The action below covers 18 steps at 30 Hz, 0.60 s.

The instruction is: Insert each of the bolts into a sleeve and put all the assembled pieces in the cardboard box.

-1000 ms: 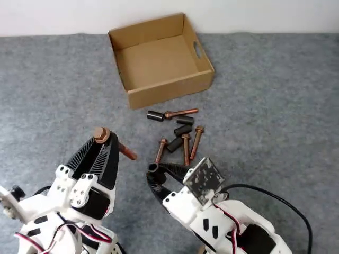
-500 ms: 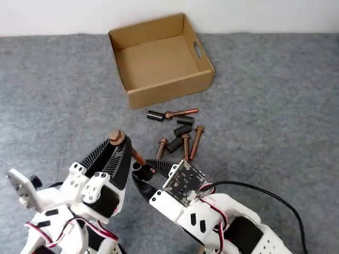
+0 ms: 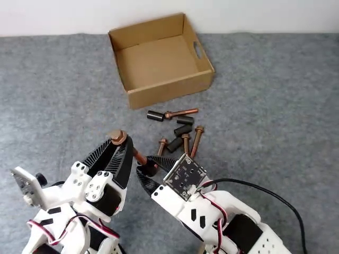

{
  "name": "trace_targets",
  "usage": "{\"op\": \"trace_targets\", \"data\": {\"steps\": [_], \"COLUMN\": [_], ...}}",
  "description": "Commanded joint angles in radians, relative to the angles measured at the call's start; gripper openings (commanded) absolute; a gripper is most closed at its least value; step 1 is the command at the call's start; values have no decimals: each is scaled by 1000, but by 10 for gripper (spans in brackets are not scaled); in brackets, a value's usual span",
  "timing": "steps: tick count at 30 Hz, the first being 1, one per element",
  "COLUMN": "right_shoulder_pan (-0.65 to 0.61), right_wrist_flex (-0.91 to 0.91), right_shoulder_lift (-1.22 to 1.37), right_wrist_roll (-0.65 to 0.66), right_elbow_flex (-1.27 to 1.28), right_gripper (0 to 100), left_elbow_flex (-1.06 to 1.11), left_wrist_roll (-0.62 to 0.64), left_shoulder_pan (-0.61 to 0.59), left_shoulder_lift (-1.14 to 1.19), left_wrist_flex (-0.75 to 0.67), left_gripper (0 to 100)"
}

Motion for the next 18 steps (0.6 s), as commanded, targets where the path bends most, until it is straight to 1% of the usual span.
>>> {"op": "trace_targets", "data": {"steps": [1, 3, 7, 9, 13, 18], "right_shoulder_pan": [16, 15, 12, 12, 12, 12], "right_wrist_flex": [-27, -27, -27, -27, -27, -27], "right_shoulder_lift": [-7, -7, -7, -7, -7, 1], "right_wrist_roll": [12, 12, 12, 12, 12, 12], "right_elbow_flex": [-71, -74, -81, -87, -91, -89], "right_gripper": [8, 8, 8, 8, 8, 8], "left_elbow_flex": [-33, -31, -13, 2, 12, 10], "left_wrist_roll": [-11, -11, -11, -11, -9, -9], "left_shoulder_pan": [-2, -12, -94, -104, -89, -15], "left_shoulder_lift": [2, 2, 2, -2, 2, 2], "left_wrist_flex": [5, 5, 2, 3, 2, 3], "left_gripper": [4, 4, 4, 4, 4, 4]}}
